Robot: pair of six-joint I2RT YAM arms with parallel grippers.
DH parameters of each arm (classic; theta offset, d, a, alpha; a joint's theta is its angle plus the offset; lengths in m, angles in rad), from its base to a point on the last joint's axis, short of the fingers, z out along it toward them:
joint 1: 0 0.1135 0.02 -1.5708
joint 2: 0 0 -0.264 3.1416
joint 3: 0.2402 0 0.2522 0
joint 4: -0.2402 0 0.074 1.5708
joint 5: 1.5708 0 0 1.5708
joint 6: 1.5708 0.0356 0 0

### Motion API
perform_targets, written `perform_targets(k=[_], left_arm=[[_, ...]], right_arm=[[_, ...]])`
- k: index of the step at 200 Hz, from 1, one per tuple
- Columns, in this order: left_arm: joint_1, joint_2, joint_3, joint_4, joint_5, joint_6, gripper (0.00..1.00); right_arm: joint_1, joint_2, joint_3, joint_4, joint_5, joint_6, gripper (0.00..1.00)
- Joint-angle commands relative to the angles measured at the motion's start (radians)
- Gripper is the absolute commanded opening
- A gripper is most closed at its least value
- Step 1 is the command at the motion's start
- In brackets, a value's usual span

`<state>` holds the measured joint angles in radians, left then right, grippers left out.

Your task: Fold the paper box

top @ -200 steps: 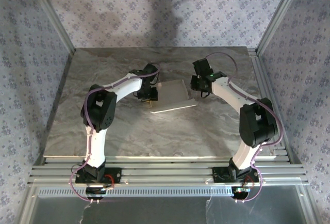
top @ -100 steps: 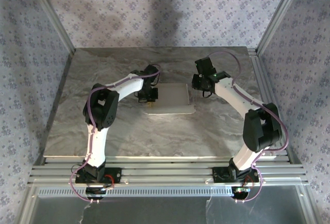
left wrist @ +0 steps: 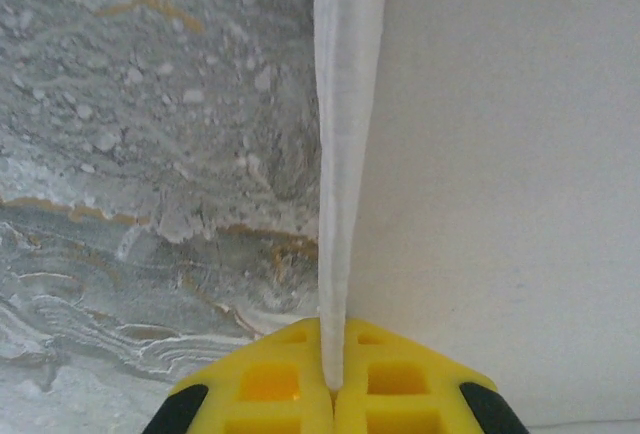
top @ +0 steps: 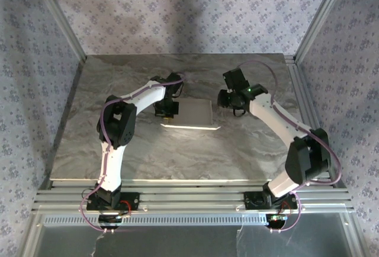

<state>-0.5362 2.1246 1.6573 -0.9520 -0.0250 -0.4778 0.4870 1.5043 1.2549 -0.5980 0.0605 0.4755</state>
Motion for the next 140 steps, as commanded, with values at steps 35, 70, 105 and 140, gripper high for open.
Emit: perform_targets(k=[35,70,105,140], left_arm=[[0.054,0.02,0.015,-0.171,0.021,0.232,0.0],[0.079,0.024,0.015,-0.213,0.018,0.335,0.0],[0.11,0.04,0.056,-0.223,0.047,0.356,0.0],[0.11,0.064,0.08,-0.22,0.056,0.369,0.0]], right_arm=[[0.157,-0.31,-0.242,0.329,-0.345,-0.442,0.49],[0.239,-0.235,-0.123,0.139,-0.445,-0.547,0.52],[0.369,-0.091,0.038,0.01,-0.348,-0.615,0.53],[0.397,0.056,0.164,-0.079,-0.358,-0.633,0.53]])
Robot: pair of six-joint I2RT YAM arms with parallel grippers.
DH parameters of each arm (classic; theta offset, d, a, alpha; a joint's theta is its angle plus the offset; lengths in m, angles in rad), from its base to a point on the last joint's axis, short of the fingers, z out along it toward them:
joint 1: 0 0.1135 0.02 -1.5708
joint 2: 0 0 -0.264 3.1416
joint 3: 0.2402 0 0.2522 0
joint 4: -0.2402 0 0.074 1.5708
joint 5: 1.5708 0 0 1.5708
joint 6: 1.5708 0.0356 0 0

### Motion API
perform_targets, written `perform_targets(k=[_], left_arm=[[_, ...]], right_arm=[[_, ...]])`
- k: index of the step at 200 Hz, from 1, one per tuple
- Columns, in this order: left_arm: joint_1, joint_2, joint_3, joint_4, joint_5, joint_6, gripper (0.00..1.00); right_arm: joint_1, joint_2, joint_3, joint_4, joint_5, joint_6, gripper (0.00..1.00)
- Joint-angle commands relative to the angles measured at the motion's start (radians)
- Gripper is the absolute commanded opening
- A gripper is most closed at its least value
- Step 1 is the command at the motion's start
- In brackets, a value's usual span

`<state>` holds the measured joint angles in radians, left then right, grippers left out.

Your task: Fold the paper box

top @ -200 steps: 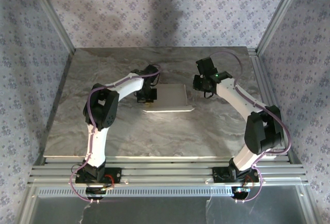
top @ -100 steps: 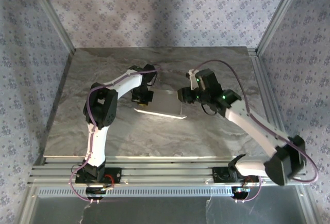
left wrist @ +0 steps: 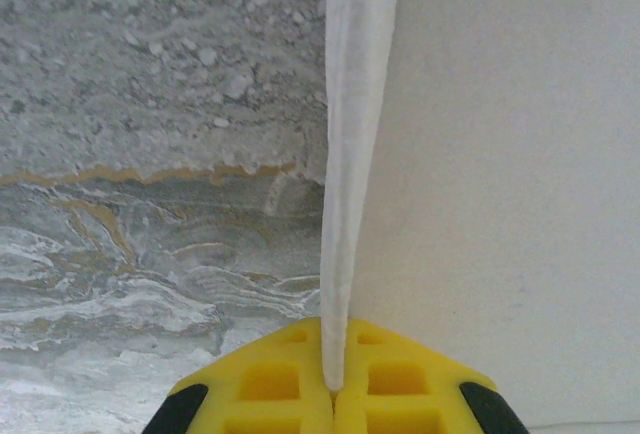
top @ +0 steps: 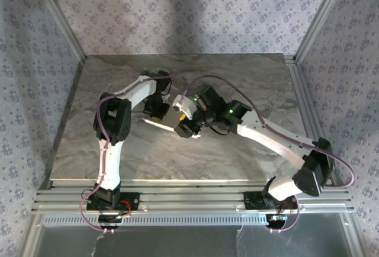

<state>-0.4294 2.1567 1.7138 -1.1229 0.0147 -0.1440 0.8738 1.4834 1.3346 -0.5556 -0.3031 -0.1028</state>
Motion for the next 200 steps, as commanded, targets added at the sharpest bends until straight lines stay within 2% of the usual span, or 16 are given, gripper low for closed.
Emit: perform_targets(k=[1,31,78,93,105,115,133,159,187,200], left_arm=[[0.003,0.032,0.023,-0.048,0.017,0.034,0.0],[0.003,0.037,0.017,-0.035,0.024,0.041,0.0],[0.002,0.026,0.012,-0.021,0.034,0.05,0.0],[0.0,0.022,0.012,-0.018,0.037,0.05,0.0],[0.001,0.019,0.013,-0.017,0.039,0.044,0.0],[0.0,0.009,0.016,-0.012,0.039,0.032,0.06],[0.003,-0.02,0.028,-0.001,0.028,-0.001,0.25],[0.022,-0.077,0.085,0.005,0.005,-0.078,0.45],[0.058,-0.109,0.186,-0.014,0.011,-0.165,0.55],[0.078,-0.131,0.22,-0.008,-0.006,-0.214,0.56]], right_arm=[[0.012,0.081,0.089,-0.125,0.005,-0.055,0.53],[0.053,0.163,0.152,-0.18,0.011,-0.068,0.51],[0.065,0.285,0.235,-0.214,0.141,-0.041,0.43],[0.065,0.311,0.261,-0.213,0.135,-0.029,0.34],[0.067,0.326,0.279,-0.218,0.128,-0.015,0.2],[0.068,0.331,0.284,-0.219,0.131,-0.003,0.11],[0.069,0.327,0.28,-0.217,0.14,0.013,0.0],[0.069,0.307,0.269,-0.214,0.139,0.029,0.0],[0.069,0.298,0.276,-0.226,0.132,0.049,0.0],[0.068,0.295,0.278,-0.225,0.133,0.059,0.0]])
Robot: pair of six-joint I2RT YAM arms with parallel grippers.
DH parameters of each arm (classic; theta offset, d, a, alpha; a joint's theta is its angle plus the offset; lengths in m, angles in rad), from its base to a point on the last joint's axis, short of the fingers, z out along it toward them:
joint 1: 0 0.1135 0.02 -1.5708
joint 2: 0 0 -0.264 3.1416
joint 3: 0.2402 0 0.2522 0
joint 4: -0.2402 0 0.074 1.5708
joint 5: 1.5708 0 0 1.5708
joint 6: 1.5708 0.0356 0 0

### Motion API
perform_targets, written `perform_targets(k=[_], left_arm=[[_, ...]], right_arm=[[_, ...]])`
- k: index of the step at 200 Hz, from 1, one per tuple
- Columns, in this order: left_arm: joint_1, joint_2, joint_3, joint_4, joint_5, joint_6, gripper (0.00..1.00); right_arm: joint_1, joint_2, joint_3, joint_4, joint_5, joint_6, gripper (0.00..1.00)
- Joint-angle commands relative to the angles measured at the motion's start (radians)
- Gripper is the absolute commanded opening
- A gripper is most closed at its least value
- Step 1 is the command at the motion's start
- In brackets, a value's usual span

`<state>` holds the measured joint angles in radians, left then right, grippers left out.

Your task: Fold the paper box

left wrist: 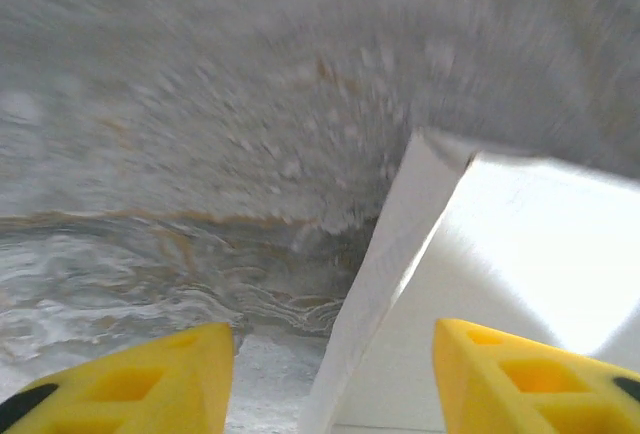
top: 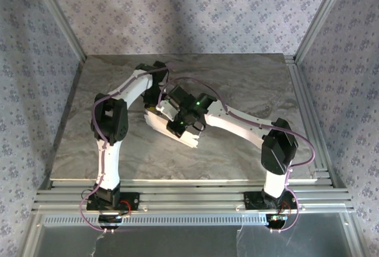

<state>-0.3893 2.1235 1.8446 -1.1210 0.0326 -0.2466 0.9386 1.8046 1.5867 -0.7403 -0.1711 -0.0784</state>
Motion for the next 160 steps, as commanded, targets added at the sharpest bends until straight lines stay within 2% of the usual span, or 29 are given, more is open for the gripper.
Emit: perform_targets(k=[1,30,40,70,97,122,146,160], left_arm=[[0.041,-0.101,0.089,-0.007,-0.027,-0.116,0.56],[0.105,-0.215,0.075,0.07,-0.138,-0.27,0.57],[0.129,-0.26,0.064,0.074,-0.198,-0.351,0.63],[0.176,-0.345,0.061,0.086,-0.219,-0.45,0.61],[0.175,-0.398,0.014,0.1,-0.211,-0.449,0.59],[0.157,-0.471,-0.107,0.163,-0.176,-0.452,0.57],[0.118,-0.521,-0.208,0.197,-0.146,-0.434,0.56],[0.089,-0.529,-0.236,0.186,-0.137,-0.414,0.56]], right_arm=[[0.002,-0.026,0.025,-0.04,0.0,0.037,0.0],[-0.017,-0.035,0.025,-0.029,-0.002,0.086,0.0],[-0.029,-0.04,0.025,-0.023,0.0,0.116,0.0],[-0.082,-0.049,0.045,-0.026,0.077,0.28,0.0],[-0.123,-0.054,0.07,-0.072,0.237,0.574,0.0],[-0.15,-0.062,0.095,-0.148,0.378,0.852,0.0],[-0.156,-0.044,0.164,-0.311,0.551,1.22,0.0],[-0.159,-0.01,0.242,-0.422,0.566,1.41,0.0]])
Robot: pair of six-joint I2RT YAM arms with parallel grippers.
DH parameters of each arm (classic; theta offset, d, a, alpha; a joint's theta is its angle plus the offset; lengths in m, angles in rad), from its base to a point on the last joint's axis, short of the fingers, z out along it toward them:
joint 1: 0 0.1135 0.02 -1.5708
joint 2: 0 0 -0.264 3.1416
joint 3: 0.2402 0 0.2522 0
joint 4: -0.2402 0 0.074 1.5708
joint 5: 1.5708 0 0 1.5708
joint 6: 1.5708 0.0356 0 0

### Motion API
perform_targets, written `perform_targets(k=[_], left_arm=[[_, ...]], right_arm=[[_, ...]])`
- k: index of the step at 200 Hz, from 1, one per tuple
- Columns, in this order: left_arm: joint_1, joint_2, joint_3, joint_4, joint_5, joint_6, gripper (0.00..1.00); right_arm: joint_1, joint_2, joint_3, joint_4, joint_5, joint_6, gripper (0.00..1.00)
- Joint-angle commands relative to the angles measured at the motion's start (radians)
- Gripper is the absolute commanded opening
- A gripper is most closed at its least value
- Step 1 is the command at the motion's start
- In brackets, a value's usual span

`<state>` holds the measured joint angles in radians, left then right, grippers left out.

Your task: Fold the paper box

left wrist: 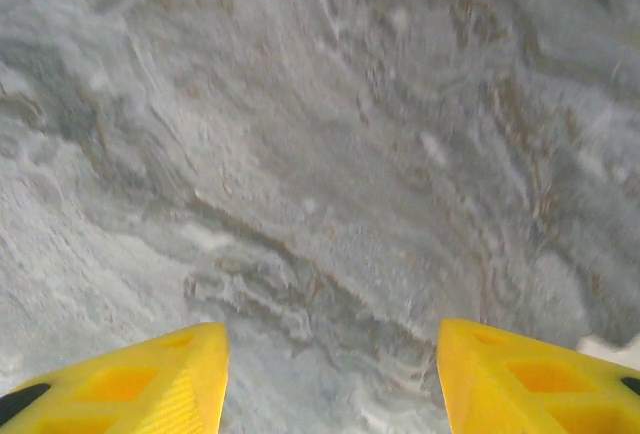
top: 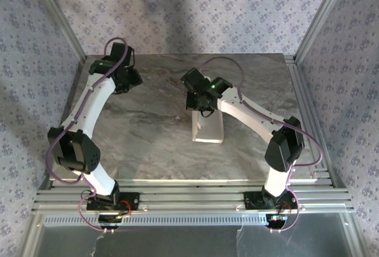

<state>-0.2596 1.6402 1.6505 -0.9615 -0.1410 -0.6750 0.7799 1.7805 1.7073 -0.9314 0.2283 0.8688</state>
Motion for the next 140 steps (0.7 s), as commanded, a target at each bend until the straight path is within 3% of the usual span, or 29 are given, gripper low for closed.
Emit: perform_targets(k=[1,32,61,74,140], left_arm=[[-0.043,-0.047,-0.043,0.026,0.037,0.017,0.56],[-0.098,-0.073,-0.092,0.013,0.059,0.048,0.54],[-0.112,-0.121,-0.137,0.01,0.09,0.063,0.53],[-0.112,-0.138,-0.144,-0.001,0.1,0.084,0.53],[-0.111,-0.257,-0.223,-0.042,0.147,0.185,0.52]], right_arm=[[0.0,0.016,0.129,-0.234,0.167,0.473,0.0],[-0.007,0.094,0.286,-0.353,0.199,0.708,0.0],[-0.018,0.289,0.591,-0.741,0.207,0.978,0.0],[-0.035,0.369,0.7,-0.823,0.169,1.038,0.0],[-0.067,0.374,0.572,-0.61,0.058,1.156,0.0]])
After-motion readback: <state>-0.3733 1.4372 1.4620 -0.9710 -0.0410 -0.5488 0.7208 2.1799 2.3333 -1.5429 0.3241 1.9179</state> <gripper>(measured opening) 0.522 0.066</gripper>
